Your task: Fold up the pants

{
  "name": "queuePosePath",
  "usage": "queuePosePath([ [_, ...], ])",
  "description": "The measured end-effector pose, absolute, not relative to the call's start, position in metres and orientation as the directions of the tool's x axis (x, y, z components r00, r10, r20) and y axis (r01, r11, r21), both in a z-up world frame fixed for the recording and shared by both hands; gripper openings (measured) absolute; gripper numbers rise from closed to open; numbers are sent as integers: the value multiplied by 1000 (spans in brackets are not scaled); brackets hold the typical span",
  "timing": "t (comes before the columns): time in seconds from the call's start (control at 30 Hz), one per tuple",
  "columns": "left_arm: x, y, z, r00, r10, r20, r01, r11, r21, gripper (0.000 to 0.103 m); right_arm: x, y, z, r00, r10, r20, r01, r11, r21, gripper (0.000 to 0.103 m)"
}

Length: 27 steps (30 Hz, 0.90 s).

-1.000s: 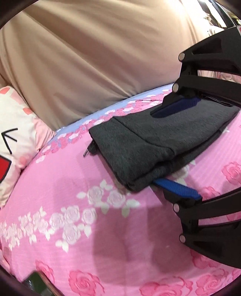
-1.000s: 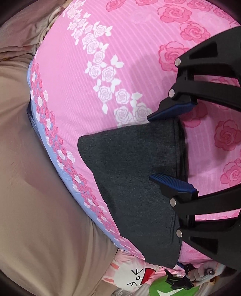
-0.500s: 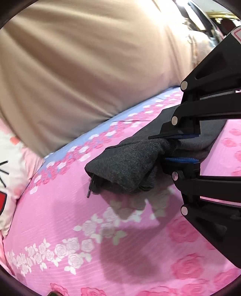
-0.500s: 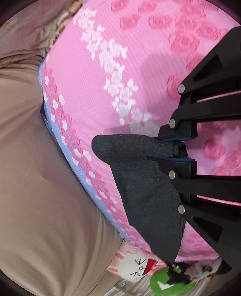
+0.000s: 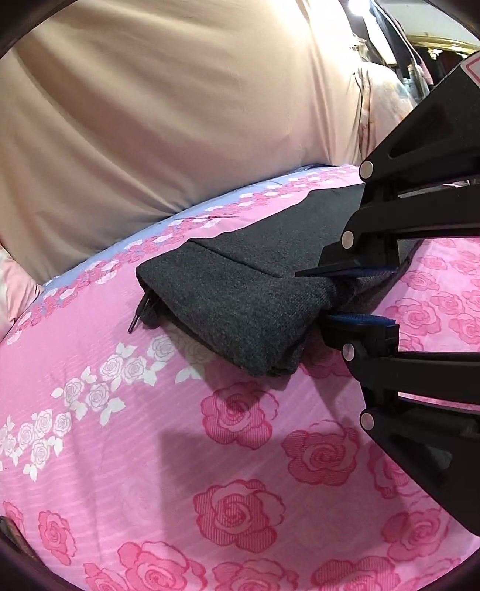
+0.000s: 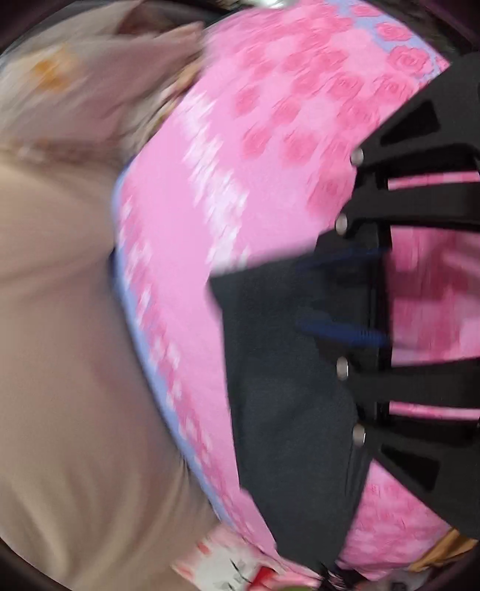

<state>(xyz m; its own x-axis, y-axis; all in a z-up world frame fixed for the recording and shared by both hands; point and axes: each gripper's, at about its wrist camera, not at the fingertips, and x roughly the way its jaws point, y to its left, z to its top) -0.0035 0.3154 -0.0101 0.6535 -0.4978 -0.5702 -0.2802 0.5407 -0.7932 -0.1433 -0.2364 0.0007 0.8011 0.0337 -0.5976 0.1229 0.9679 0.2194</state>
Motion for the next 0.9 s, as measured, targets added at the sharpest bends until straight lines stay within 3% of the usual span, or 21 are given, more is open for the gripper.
queuePosePath([
  [0.1,-1,313,-10,655,-483,-581,-278,560,-780,14,-115,-163,3,747,207,-632,-96,974,205,58],
  [0.27,2,314,-11,657,-493,-570,-259,563,-785,14,-63,-91,-27,657,232,-717,-195,971,136,58],
  [0.33,3,315,-13,658,-502,-561,-248,559,-791,14,-47,-84,-42,654,170,-737,-162,983,83,48],
  [0.37,4,314,-13,658,-506,-558,-244,558,-793,15,-45,-81,-43,660,162,-733,-159,984,74,35],
  [0.4,3,315,-14,658,-510,-554,-237,559,-795,15,-42,-81,-40,653,169,-738,-157,984,87,12],
  [0.5,2,317,-18,662,-524,-536,-220,548,-807,15,-36,-82,-33,647,167,-744,-144,985,95,8],
  [0.63,3,318,-19,670,-533,-517,-205,537,-819,16,-31,-81,-22,667,212,-714,-129,977,169,8],
  [0.77,3,318,-19,668,-532,-520,-201,544,-815,16,-17,-69,-38,639,193,-745,-152,981,123,12],
  [0.83,1,318,-19,667,-530,-523,-201,549,-811,16,-22,-70,-34,635,216,-742,-162,976,145,22],
  [0.87,2,318,-18,667,-527,-527,-201,553,-808,16,-29,-77,-29,646,255,-719,-166,967,194,39],
  [0.9,2,316,-16,667,-519,-534,-202,564,-801,16,-35,-82,-24,657,269,-704,-163,963,216,47],
])
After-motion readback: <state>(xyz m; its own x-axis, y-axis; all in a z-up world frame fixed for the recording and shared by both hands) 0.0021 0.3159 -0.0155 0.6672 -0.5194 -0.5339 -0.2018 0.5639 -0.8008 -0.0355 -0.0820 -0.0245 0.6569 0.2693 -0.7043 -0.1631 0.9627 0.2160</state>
